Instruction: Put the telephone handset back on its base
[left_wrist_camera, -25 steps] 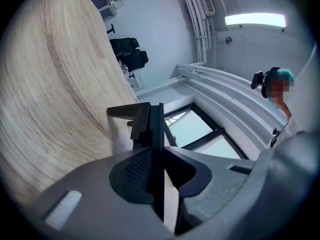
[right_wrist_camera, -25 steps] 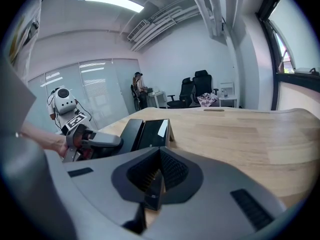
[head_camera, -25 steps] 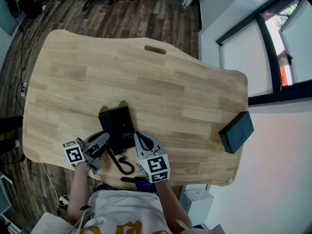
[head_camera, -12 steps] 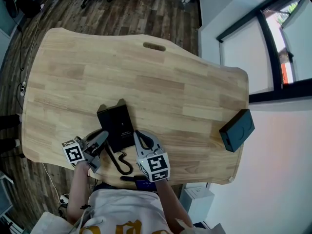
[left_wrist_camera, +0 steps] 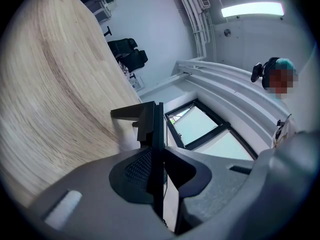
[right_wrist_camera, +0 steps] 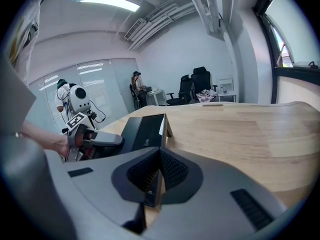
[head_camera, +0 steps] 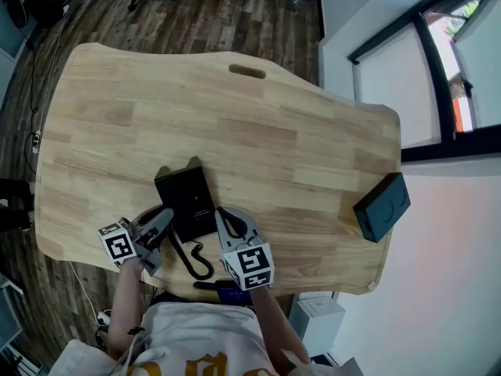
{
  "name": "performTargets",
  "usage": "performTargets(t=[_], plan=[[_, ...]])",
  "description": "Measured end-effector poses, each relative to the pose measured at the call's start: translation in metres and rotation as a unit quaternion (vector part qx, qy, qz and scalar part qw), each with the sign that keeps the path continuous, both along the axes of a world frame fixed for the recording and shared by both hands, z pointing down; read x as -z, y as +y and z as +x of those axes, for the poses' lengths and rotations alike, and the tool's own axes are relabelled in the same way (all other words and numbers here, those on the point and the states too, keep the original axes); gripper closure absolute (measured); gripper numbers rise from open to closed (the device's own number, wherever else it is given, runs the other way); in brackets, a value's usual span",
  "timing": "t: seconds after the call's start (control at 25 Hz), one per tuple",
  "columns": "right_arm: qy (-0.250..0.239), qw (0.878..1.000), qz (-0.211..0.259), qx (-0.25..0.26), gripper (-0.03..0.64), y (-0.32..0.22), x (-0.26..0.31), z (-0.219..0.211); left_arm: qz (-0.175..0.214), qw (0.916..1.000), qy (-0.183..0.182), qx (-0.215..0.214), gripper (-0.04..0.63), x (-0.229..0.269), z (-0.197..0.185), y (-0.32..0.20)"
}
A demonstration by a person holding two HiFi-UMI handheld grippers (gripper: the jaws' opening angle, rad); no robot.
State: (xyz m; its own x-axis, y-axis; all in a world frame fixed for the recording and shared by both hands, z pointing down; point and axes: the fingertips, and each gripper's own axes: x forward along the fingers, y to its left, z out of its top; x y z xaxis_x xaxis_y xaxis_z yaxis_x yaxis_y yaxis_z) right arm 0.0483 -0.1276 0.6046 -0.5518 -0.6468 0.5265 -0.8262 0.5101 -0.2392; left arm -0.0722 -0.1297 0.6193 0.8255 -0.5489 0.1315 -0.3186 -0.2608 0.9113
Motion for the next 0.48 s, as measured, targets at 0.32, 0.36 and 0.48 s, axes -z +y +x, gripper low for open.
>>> performTargets(t=[0.32,0.36,0.48], plan=[[-0.002,1.0,0.001,0.001,0.611,0.0014,0.0014,-0.0017,-0.014,0.9999,0.003,0.009,0.523,-0.0013,-0.0003,-0.0005],[-0.002,1.0,0.001,0.0,0.611,0.0019,0.0021,-0.0016,-0.016,0.9998,0.003,0.01,0.523,-0.0016,-0.0006,-0.0005],[-0.001,1.0,0.003,-0.001,0.611,0.0042,0.0028,0.0009,-0.021,0.9997,0.003,0.013,0.523,-0.0024,-0.0006,-0.0003]])
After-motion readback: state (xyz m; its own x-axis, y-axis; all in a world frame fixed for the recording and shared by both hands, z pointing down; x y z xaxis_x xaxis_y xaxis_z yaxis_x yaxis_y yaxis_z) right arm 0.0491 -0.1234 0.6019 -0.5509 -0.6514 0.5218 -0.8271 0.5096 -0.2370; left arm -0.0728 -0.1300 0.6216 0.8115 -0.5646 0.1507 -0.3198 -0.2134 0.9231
